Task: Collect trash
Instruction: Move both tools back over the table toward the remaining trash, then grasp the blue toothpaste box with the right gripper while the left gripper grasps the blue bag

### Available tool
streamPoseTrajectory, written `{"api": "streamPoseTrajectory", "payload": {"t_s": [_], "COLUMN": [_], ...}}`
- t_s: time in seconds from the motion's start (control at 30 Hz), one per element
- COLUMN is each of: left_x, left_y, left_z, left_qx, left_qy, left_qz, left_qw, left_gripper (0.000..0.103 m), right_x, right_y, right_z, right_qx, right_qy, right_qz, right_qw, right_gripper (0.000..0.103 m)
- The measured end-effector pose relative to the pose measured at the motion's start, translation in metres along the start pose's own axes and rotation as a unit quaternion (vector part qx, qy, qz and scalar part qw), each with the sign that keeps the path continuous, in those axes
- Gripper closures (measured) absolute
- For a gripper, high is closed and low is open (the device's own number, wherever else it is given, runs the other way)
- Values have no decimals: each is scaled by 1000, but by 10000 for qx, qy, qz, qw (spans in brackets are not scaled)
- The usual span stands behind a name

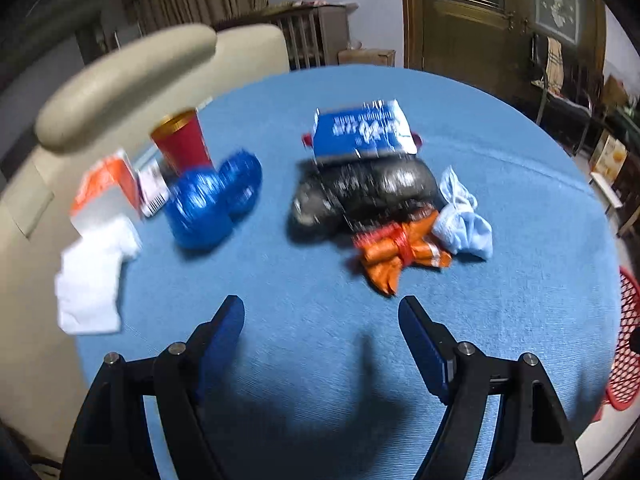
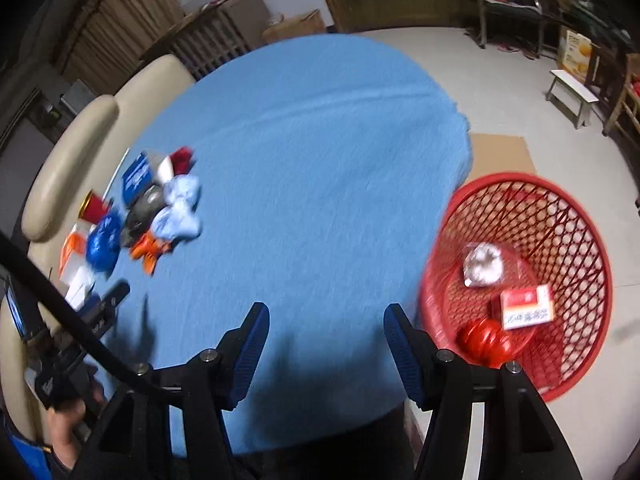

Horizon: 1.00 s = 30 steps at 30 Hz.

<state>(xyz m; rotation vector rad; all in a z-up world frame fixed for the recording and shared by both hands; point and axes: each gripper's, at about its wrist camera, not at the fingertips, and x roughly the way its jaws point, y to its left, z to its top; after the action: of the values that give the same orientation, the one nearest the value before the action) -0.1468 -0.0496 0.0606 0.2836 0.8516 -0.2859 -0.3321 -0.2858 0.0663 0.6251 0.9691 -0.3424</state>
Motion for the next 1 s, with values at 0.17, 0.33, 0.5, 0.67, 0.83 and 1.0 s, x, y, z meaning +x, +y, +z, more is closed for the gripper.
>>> {"api": "streamPoseTrajectory", "payload": {"t_s": [0.17,0.33,0.5,0.67,0.83,1.0], "left_x": [3,-22,-6,5,2,9], "left_y": [6,13,18,34,49,69], "left_z": [0,-1,5,2,-10,-18], "left_qx": [-660,-969,-838,-1129,-1404,-1665], "left_qy": [-153,-415,-285,-186,-200,-97], "left_qz": [-601,-774,-271,-272,-220,-240], "left_qw": [9959,9914,9957,9931,9896,9857], "left_gripper": [23,23,20,20,20,20], "right_x": [12,16,25,37,46,61], "right_y": [33,46,56,56,81,133], "right_z": [23,35,39,42,54,72], "right_qx": [176,247,-440,-483,-763,-1107], "right_qy": [-649,-1073,-983,-762,-650,-588], "right_qz": [945,1270,795,736,656,622], "right_qw": [9933,9858,9910,9932,9928,9902], "right_gripper": [40,36,26,26,26,12]}}
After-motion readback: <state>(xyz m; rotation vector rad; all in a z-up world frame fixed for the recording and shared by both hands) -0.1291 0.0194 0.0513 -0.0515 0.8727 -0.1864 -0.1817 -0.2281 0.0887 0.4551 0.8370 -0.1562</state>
